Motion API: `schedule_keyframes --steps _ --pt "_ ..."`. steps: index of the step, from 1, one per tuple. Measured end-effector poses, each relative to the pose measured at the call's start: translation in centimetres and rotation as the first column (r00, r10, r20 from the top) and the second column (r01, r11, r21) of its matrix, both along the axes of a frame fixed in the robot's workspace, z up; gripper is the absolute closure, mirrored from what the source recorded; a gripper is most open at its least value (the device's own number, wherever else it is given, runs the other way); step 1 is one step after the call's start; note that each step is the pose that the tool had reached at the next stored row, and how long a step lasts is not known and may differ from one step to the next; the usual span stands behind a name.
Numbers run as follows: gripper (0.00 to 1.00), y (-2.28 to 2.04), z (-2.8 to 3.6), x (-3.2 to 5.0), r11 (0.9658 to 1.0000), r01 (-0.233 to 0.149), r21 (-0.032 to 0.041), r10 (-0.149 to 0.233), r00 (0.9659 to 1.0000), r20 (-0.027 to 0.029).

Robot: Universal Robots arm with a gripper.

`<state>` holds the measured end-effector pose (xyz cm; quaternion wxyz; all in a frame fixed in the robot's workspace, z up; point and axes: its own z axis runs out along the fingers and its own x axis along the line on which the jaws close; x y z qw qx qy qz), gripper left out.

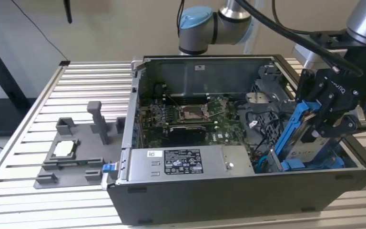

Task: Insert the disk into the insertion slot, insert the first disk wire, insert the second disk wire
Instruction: 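Insert the disk into the insertion slot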

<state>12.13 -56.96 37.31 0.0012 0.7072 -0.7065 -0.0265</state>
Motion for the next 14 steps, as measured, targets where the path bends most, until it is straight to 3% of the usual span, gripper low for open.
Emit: schedule_keyframes --steps 2,4,5,10,14 --pt "0.6 -0.01 0.01 0.0 1.0 0.0 -0.0013 0.0 1.0 -0.0001" --pt "0.6 -0.03 0.03 0.0 1.0 0.0 -0.0018 0.0 1.0 -0.0001" --pt "0.53 -0.03 0.02 -0.01 1.0 0.0 -0.0018 0.0 1.0 -0.0002" --pt "0.53 -0.02 0.13 -0.01 1.0 0.0 -0.002 0.0 1.0 -0.0001" --pt "0.53 -0.01 1.41 -0.01 1.0 0.0 -0.0016 0.0 1.0 0.0002"
